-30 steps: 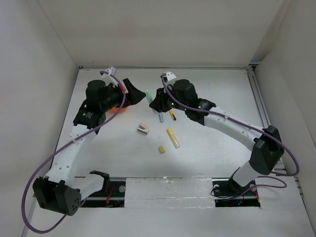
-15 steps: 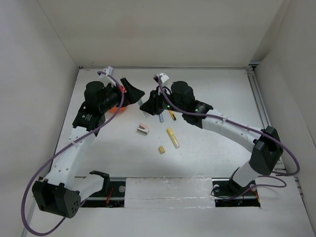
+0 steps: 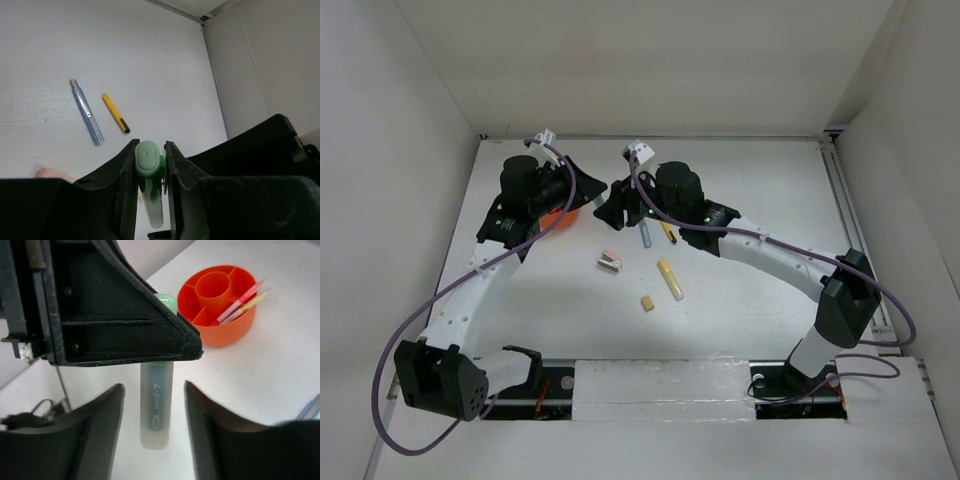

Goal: Sort the stationery into containers
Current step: Pick up the pen from the center of the board, then place the pen in the storage box.

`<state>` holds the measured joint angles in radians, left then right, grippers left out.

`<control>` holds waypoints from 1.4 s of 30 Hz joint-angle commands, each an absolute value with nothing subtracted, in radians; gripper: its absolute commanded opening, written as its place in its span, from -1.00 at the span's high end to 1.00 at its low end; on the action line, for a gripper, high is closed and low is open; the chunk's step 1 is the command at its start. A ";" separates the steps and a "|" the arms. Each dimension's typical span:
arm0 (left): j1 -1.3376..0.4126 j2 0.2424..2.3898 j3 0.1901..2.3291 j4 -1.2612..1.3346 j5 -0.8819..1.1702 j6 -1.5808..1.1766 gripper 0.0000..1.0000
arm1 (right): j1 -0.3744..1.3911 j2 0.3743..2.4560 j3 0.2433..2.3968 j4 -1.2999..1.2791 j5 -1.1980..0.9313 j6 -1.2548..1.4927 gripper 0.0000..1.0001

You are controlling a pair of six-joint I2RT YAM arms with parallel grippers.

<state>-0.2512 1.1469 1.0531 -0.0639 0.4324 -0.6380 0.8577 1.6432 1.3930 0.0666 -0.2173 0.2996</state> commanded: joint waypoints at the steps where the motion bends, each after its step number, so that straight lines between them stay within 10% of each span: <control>1: -0.253 1.181 1.145 -0.054 0.410 -0.638 1.00 | 0.864 1.638 1.457 0.153 -0.170 0.259 -0.24; 3: -0.253 1.215 1.198 -0.064 0.326 -0.603 1.00 | 0.855 1.617 1.421 0.153 -0.137 0.249 -1.00; 17: -0.146 1.702 1.680 -0.049 0.057 -0.043 1.00 | 0.684 1.395 1.088 0.114 -0.161 0.181 -1.00; 42: -0.066 1.805 1.450 0.242 -0.069 -0.199 1.00 | 0.693 1.404 1.003 0.114 -0.244 0.152 -1.00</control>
<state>-0.0700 1.8095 1.4715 0.1413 -0.0360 -0.1604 0.6830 1.4033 0.9974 0.0750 -0.2264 0.1677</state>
